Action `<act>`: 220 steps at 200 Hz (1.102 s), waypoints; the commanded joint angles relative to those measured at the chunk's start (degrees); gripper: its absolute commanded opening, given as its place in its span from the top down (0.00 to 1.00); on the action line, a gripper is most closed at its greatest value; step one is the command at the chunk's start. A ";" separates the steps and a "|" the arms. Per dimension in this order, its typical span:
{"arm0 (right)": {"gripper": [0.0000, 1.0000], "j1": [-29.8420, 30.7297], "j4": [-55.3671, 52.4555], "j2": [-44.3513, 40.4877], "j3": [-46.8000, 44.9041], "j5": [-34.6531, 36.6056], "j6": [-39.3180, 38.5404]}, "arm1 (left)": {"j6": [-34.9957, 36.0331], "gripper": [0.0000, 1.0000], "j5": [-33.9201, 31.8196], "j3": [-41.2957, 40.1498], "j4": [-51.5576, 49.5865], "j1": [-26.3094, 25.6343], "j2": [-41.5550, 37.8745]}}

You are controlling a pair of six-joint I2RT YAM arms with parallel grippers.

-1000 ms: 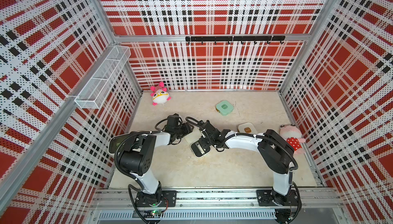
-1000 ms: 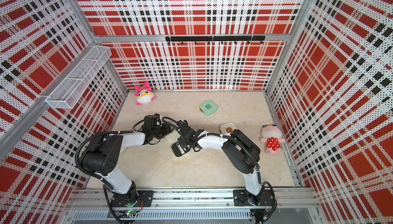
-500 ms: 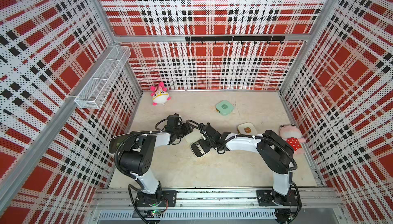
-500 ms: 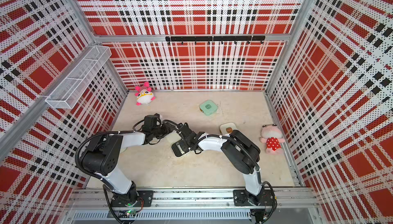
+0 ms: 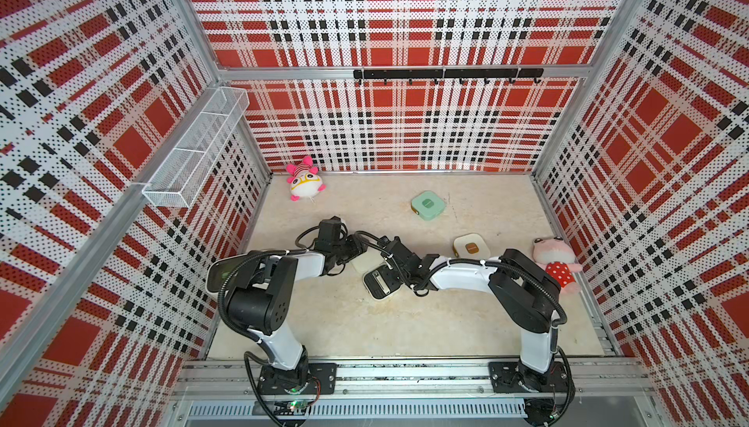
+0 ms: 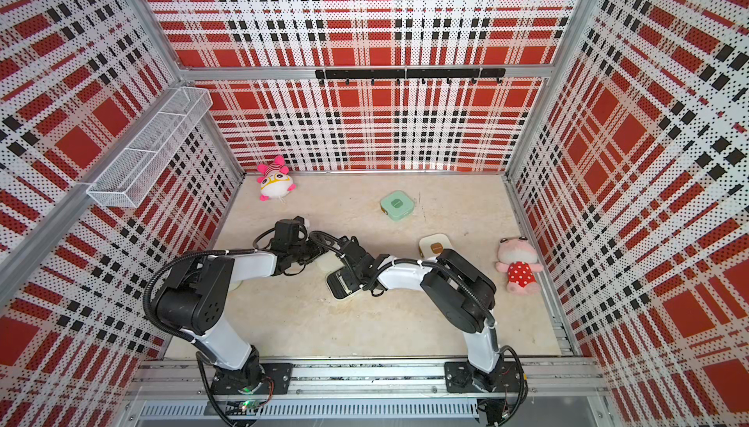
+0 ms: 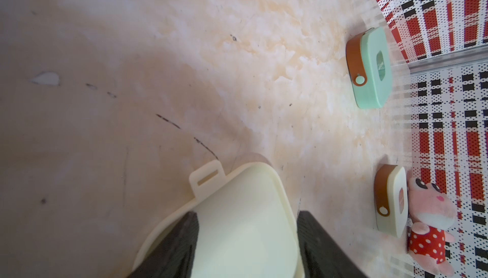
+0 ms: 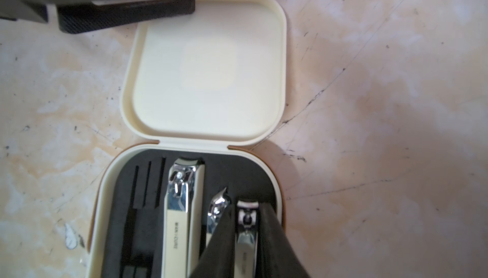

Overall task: Organize nail clipper sets
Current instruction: Place the nail clipper in the storage box.

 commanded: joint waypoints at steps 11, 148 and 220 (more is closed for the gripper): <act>0.76 0.34 -2.69 -1.59 -0.35 2.36 0.03 | 0.84 0.35 -0.50 -1.11 -3.02 0.19 -0.19; 0.62 -0.29 -3.51 -3.43 0.29 4.16 1.09 | 1.02 0.35 -0.50 -1.02 -3.24 0.19 -0.21; 0.61 -1.02 -2.33 -0.96 -0.62 3.05 2.07 | 1.11 0.35 -0.44 -1.02 -3.25 0.22 -0.40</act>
